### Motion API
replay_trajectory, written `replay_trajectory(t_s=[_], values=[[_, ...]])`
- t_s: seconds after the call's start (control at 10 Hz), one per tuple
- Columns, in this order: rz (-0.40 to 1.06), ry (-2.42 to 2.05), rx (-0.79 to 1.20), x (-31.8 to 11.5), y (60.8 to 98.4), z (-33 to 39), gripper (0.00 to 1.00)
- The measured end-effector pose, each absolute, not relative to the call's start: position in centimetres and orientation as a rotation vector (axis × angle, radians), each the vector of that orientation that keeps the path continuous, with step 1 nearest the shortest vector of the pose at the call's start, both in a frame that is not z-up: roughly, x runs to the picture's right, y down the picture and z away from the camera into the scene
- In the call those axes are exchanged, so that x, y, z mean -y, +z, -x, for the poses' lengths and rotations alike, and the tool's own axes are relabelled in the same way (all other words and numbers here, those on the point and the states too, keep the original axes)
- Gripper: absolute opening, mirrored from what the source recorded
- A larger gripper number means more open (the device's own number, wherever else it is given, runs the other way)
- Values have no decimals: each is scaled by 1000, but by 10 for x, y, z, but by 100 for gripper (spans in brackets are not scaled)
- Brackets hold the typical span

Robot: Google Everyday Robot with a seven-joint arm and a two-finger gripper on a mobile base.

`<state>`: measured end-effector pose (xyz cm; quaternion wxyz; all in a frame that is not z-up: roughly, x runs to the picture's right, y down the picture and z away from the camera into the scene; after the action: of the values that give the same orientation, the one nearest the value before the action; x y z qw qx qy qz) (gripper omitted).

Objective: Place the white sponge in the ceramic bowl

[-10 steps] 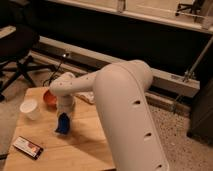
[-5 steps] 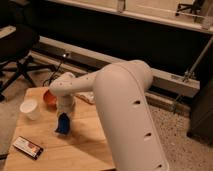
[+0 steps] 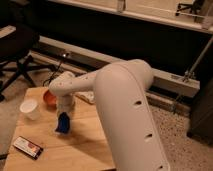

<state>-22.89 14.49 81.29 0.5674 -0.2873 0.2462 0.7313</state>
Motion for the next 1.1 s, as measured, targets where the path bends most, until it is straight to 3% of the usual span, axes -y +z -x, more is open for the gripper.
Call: replay_trajectory(t_s=[0.3, 0.6, 0.8, 1.1], values=[[772, 1688, -362, -108, 781, 257, 0], [852, 1730, -54, -45, 730, 279, 0], [811, 1774, -14, -21, 723, 267, 0], [689, 1835, -63, -5, 741, 247, 0]])
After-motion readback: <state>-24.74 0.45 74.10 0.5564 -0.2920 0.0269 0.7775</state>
